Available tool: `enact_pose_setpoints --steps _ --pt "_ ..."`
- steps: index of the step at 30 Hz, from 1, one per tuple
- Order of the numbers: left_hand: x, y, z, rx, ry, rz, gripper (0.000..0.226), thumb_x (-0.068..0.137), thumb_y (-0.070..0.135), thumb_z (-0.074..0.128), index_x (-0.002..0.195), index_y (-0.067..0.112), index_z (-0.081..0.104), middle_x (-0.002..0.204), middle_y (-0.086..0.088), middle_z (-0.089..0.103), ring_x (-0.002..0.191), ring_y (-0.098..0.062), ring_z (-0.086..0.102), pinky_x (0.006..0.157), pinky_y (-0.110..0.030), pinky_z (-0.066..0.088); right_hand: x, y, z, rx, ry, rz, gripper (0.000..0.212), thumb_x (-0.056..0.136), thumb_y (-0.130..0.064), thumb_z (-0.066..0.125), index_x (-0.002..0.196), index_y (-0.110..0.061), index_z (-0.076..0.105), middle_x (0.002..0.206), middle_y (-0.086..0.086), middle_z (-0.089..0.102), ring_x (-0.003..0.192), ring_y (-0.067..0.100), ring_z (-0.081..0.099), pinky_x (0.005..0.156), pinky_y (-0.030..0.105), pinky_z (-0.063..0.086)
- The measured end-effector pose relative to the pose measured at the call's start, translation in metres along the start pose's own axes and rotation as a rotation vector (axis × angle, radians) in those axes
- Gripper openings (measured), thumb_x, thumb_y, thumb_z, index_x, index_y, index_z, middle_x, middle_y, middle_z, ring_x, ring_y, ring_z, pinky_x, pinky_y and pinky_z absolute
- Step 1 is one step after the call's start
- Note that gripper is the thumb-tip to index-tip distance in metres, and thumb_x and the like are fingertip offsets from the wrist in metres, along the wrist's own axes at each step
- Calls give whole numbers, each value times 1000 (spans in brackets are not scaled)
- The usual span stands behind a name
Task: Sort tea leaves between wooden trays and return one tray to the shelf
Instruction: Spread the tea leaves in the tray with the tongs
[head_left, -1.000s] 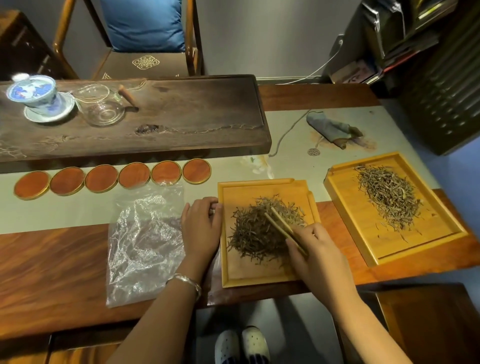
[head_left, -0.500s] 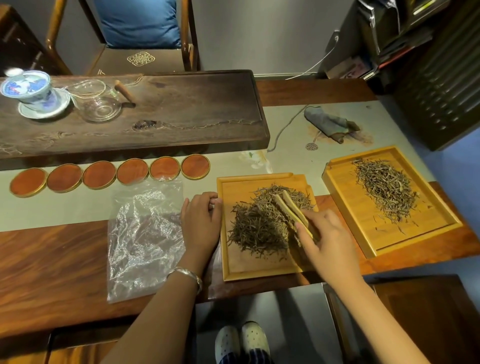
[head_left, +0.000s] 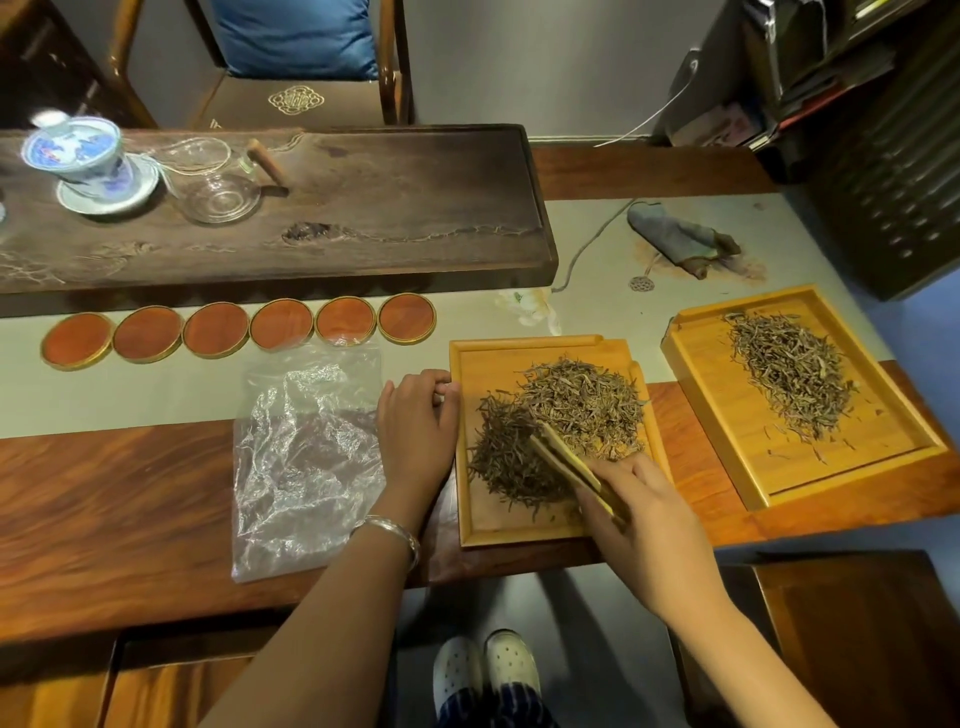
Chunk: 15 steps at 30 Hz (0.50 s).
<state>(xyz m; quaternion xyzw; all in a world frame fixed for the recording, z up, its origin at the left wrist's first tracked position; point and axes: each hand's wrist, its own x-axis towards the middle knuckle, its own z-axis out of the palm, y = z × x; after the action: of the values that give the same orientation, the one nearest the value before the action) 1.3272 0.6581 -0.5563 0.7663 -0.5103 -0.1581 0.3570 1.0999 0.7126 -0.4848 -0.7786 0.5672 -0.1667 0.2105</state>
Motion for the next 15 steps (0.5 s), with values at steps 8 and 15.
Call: enact_pose_setpoints --steps 8,15 --pt "0 -2 0 8 -17 -6 23 95 33 45 99 21 64 88 8 61 87 -14 56 113 -43 28 -7 -14 7 -11 -116 -46 30 89 -32 60 118 -23 63 89 -4 51 75 16 58 55 37 50" --pt "0 -4 1 11 -27 -4 24 95 37 44 98 23 62 86 10 58 88 -14 55 112 -43 29 -18 -13 5 0 -140 -30 32 90 -30 59 121 -23 62 97 -4 56 83 17 61 60 39 52"
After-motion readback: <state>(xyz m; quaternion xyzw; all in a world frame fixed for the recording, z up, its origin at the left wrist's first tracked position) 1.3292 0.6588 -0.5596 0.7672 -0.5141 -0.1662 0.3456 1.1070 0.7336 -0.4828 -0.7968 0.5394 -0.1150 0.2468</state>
